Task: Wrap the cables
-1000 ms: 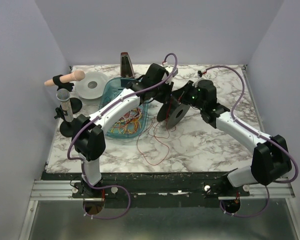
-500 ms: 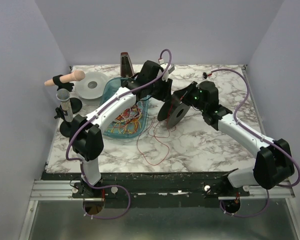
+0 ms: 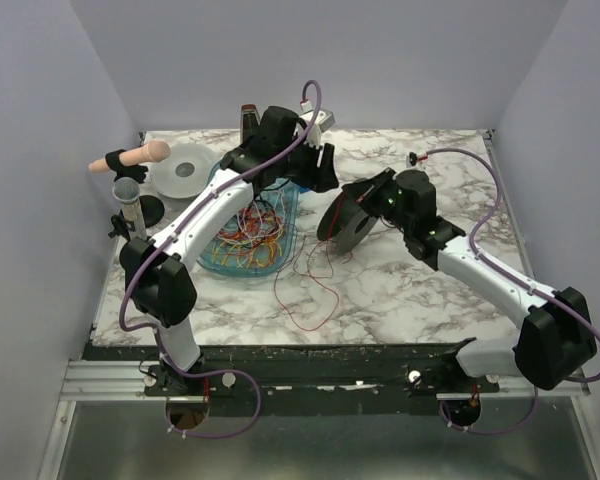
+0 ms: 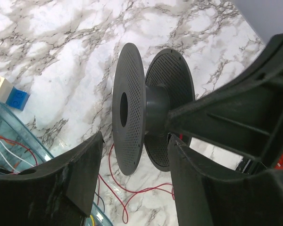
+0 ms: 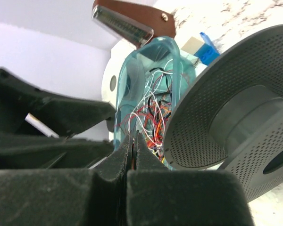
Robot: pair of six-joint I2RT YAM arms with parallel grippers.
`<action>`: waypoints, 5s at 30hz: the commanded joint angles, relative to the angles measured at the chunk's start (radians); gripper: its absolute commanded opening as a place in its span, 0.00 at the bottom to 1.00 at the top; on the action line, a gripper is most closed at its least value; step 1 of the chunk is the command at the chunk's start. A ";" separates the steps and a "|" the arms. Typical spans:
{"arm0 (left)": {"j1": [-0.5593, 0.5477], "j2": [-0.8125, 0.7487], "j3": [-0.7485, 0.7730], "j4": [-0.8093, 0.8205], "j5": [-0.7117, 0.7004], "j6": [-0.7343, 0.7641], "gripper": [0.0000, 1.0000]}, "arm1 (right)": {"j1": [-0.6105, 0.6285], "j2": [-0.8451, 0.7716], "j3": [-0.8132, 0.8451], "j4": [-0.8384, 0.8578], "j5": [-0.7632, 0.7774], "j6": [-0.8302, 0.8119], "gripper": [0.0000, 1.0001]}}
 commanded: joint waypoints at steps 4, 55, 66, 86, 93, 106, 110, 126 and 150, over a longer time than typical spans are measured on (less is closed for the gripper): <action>0.008 -0.030 -0.047 0.083 0.142 0.120 0.73 | 0.023 0.018 0.015 -0.009 0.219 0.207 0.01; 0.000 0.214 0.148 0.254 0.344 0.149 0.81 | -0.038 -0.001 0.174 -0.391 0.340 -0.143 0.01; -0.090 0.410 0.421 0.169 -0.081 0.267 0.84 | -0.037 -0.331 -0.061 -0.520 0.269 -0.166 0.01; -0.129 0.436 0.424 0.174 -0.150 0.203 0.00 | -0.037 -0.439 0.020 -0.603 0.289 -0.279 0.01; -0.163 0.264 0.182 0.045 -0.399 -0.027 0.00 | -0.032 -0.316 0.083 -0.377 0.091 -0.221 0.01; -0.236 0.072 -0.137 0.056 -0.435 -0.211 0.00 | -0.006 -0.278 0.029 -0.317 -0.179 -0.137 0.01; -0.247 0.073 -0.139 0.053 -0.408 -0.208 0.05 | 0.014 -0.293 -0.001 -0.313 -0.145 -0.126 0.01; -0.246 0.013 -0.113 0.045 -0.341 -0.124 0.33 | -0.075 -0.045 0.124 -0.293 0.049 -0.255 0.01; -0.244 0.000 -0.150 0.088 -0.253 -0.165 0.17 | -0.081 -0.026 0.010 -0.276 0.105 -0.111 0.01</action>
